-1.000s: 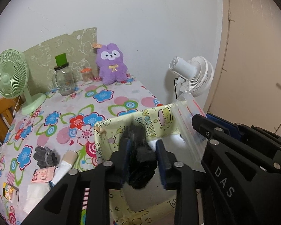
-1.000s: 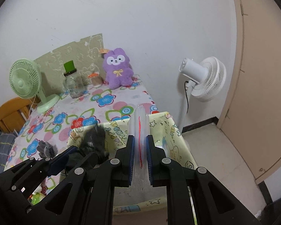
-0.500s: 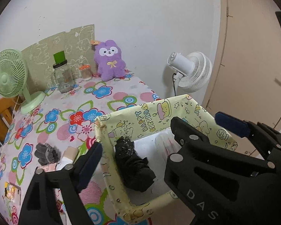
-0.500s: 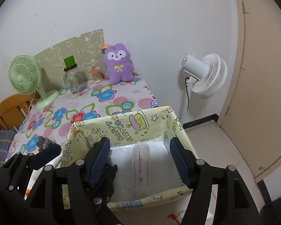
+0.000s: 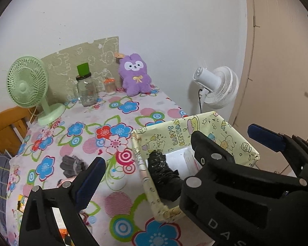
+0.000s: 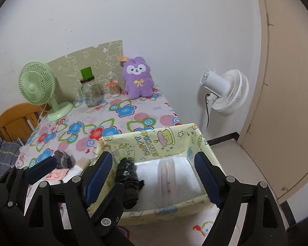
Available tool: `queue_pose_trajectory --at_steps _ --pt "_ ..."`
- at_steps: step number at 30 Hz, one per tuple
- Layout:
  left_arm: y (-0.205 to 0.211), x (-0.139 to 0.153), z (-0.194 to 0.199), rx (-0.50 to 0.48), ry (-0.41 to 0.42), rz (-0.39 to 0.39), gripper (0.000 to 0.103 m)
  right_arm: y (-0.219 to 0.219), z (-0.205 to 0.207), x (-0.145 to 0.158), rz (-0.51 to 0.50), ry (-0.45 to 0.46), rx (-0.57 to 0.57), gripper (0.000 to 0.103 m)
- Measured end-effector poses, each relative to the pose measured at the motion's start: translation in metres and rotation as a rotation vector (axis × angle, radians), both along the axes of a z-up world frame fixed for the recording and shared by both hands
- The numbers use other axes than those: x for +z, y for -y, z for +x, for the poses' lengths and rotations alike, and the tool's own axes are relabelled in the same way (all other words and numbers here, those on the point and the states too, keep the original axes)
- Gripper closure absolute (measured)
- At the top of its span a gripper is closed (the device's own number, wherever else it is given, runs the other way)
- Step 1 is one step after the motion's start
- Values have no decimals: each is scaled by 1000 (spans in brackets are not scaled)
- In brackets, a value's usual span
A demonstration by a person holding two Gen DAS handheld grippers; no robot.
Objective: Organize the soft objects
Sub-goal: 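Lower the umbrella into the box with the left tool while the right tool drops the bag in, then withdraw both tools from the box back toward the remaining items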
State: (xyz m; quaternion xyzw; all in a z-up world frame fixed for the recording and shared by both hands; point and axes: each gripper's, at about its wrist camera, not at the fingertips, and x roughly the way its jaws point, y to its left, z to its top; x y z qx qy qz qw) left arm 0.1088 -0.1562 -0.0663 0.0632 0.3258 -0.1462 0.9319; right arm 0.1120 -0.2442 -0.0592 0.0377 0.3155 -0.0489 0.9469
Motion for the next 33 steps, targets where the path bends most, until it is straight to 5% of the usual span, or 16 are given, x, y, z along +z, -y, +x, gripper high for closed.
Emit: queue_pose_trajectory --at_steps 10,33 --pt "-26 13 -16 16 45 -11 3 -25 -18 13 -3 40 -5 10" --pt "-96 20 -34 67 70 -21 3 -100 -34 25 -78 82 94 10"
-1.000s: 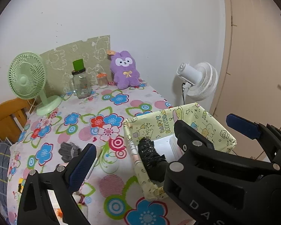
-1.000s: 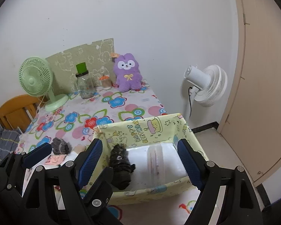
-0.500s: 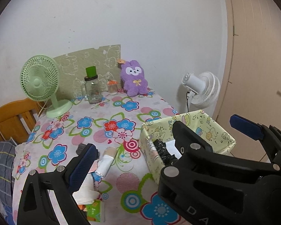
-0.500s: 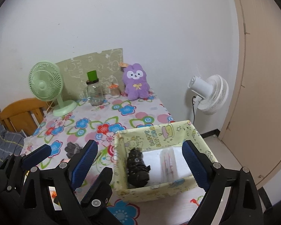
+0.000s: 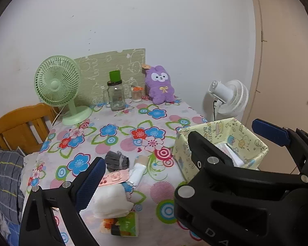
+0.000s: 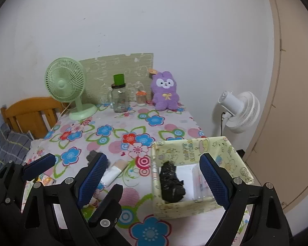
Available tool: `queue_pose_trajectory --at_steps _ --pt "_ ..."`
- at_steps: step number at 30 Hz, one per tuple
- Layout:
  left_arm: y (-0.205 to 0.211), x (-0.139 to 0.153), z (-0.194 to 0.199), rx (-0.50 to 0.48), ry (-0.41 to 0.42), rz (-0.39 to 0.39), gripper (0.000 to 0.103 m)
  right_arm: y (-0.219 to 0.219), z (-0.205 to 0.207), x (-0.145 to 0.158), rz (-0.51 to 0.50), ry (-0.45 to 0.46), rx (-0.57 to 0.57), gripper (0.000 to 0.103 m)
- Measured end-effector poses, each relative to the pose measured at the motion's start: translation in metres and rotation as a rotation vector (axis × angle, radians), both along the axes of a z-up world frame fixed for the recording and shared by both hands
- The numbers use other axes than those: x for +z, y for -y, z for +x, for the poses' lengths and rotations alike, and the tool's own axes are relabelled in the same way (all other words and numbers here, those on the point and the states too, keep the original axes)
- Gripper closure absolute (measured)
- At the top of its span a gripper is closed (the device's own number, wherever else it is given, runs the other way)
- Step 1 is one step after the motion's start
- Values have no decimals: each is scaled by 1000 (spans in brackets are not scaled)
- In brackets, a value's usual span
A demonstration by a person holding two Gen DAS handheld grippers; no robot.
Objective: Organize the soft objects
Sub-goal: 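Withdraw both tools from the box back toward the remaining items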
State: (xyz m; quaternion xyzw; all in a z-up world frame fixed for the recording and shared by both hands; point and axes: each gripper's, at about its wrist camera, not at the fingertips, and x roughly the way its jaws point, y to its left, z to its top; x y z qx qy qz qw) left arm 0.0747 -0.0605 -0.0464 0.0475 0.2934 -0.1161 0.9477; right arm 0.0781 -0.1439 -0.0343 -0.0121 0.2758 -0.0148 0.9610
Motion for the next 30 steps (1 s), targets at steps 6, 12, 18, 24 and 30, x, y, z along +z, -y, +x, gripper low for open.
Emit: queue_pose_trajectory --at_steps 6,12,18,24,30 --pt "-17 -3 3 24 -9 0 3 -17 6 -4 -3 -8 30 10" --pt "-32 -8 8 46 -17 5 3 -32 14 -10 8 -19 57 10" --pt "-46 -17 13 69 -28 0 3 -48 21 -19 -2 -23 91 10" --pt "-60 -29 19 95 -56 -3 3 -60 29 -30 8 -50 129 10" --pt "-75 -44 27 136 -99 -10 3 -75 39 -45 -3 -76 159 10"
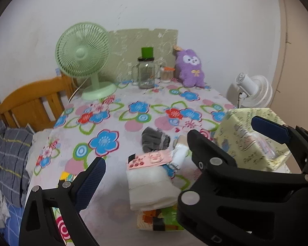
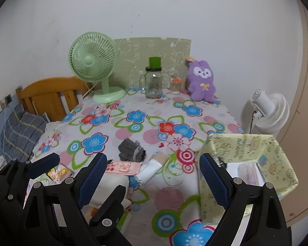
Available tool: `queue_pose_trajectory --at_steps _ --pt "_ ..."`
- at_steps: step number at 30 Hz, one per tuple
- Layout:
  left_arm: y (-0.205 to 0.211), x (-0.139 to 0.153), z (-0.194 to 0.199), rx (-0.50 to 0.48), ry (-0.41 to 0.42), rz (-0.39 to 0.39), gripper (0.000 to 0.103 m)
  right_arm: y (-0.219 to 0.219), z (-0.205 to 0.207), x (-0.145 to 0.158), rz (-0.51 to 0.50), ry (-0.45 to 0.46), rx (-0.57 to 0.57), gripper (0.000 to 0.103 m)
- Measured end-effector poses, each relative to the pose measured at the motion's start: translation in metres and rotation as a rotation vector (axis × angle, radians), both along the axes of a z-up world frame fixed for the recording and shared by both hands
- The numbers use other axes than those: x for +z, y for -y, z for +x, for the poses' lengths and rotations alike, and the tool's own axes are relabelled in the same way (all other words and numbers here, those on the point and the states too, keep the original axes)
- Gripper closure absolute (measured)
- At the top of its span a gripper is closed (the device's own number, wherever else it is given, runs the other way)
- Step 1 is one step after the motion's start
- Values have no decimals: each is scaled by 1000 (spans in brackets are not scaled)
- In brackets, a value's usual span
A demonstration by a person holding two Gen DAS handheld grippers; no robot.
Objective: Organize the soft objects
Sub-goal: 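Withdraw both tools from the box back toward the remaining items, then grasp the cartoon tissue pack with the left tool while the right tool reaches the grey glove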
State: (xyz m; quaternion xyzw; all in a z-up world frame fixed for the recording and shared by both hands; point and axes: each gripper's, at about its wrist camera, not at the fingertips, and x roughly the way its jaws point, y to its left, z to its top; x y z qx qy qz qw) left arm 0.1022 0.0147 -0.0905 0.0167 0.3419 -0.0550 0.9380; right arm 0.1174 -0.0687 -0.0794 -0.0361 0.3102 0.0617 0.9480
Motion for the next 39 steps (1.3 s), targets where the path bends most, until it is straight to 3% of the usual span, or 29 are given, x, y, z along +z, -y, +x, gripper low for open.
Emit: queue_pose_trajectory --at_steps 14,39 --pt "-27 -42 16 77 -107 -17 3 -22 22 -41 5 -84 76 12" --pt "-105 -72 39 355 -203 49 3 -73 55 -73 9 -178 164 13"
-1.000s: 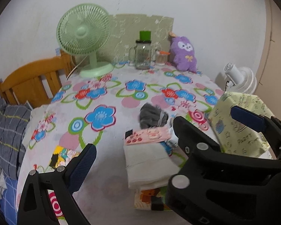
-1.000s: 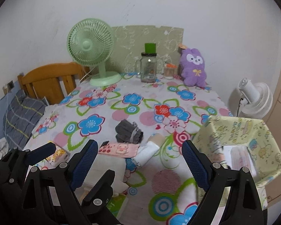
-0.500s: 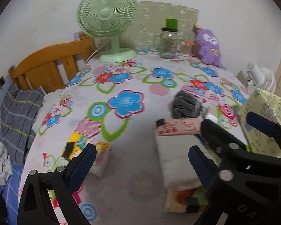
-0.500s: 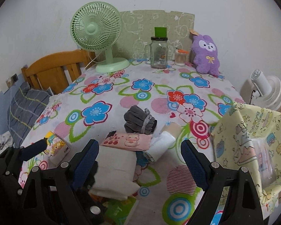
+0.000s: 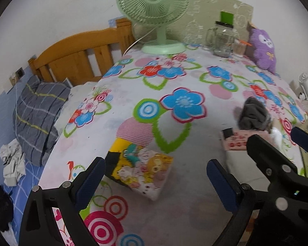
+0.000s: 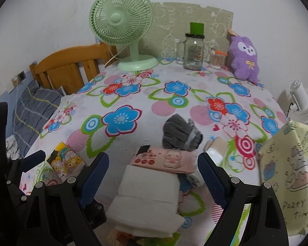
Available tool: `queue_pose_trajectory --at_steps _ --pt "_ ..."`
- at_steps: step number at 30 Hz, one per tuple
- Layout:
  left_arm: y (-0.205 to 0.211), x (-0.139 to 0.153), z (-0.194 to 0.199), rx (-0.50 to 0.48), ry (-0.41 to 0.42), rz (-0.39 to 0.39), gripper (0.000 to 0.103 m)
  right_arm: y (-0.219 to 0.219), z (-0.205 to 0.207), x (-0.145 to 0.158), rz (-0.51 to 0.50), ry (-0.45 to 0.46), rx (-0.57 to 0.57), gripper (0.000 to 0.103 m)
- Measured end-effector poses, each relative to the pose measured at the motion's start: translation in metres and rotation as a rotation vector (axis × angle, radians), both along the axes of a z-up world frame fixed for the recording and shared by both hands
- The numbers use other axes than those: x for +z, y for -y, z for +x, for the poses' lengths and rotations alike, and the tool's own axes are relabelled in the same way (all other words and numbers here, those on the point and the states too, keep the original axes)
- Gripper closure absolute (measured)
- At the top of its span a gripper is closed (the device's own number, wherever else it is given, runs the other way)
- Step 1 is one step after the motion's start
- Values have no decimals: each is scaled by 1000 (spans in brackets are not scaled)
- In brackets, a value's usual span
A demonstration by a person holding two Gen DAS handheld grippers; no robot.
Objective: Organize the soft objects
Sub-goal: 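Grasp the cartoon tissue pack with the left tool while the right tool reaches the grey glove, then raise the cartoon tissue pack and grey glove above the bed with both tools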
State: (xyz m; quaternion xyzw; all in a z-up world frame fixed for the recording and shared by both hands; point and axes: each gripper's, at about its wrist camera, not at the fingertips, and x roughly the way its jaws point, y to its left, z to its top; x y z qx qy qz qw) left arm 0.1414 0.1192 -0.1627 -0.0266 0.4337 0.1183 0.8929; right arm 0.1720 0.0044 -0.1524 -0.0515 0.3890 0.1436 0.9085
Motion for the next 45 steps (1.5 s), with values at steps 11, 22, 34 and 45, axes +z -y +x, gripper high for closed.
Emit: queue_pose_trajectory --at_steps 11,22,34,45 --pt "-11 -18 9 35 -14 17 4 -17 9 -16 -34 -35 20 13" --pt "-32 -19 10 96 -29 -7 4 -26 15 -16 -35 -41 29 13" --pt "-22 -26 13 17 -35 -95 20 -30 18 -20 -71 -55 25 13" --pt "15 -10 34 -93 4 -95 20 -3 36 -14 -58 -46 -62 13"
